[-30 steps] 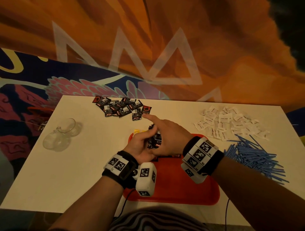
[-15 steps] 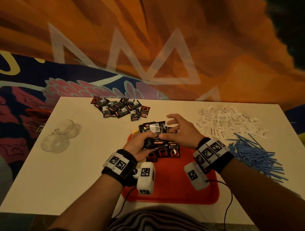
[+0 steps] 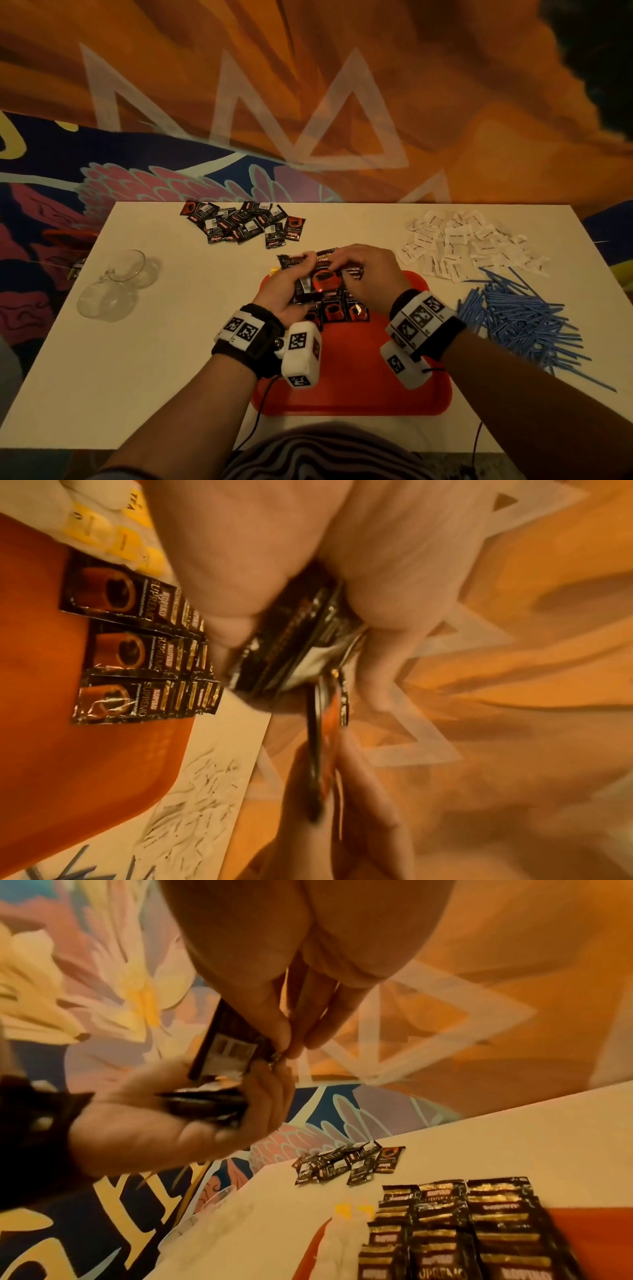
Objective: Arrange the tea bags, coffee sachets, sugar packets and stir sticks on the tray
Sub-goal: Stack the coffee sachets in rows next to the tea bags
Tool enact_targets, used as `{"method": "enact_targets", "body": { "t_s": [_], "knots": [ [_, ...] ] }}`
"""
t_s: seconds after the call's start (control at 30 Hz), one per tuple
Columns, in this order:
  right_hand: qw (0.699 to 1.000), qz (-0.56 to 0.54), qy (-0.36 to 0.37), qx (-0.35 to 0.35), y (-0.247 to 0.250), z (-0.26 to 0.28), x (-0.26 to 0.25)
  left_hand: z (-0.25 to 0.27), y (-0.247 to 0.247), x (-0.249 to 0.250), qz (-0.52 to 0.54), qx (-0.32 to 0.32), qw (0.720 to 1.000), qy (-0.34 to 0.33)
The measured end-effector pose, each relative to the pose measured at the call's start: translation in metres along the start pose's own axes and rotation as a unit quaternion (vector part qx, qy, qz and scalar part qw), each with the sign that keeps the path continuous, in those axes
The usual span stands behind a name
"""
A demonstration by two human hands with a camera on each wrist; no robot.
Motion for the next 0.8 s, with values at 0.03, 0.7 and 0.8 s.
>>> {"method": "enact_targets", "body": {
  "t_s": [0.03,0.7,0.8],
  "knots": [
    [1.000,-0.004,0.004,-0.004,-0.002,0.002,0.002,-0.001,0.001,0.002,0.007,0.000,0.999,-0.032],
    [0.948,-0.109,-0.281,-0.105,-0.029,0.018,0.035,-0.018,0.019,-0.009,-0.180,0.099,0.972,-0.114],
    [0.946,-0.115,-0.283,-0.109,-0.042,0.025,0.042,-0.026,0.021,-0.019,-0.228,0.119,0.960,-0.112]
  ]
}}
Point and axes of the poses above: each hand's wrist, its own z-axis away from the middle knuckle, its own y-axis out of the back of the hand, x = y × z, the point moved 3 cm from there along -z, towards the middle knuckle, and after that the axes turned 2 degrees about x, right-handed, at the moved point
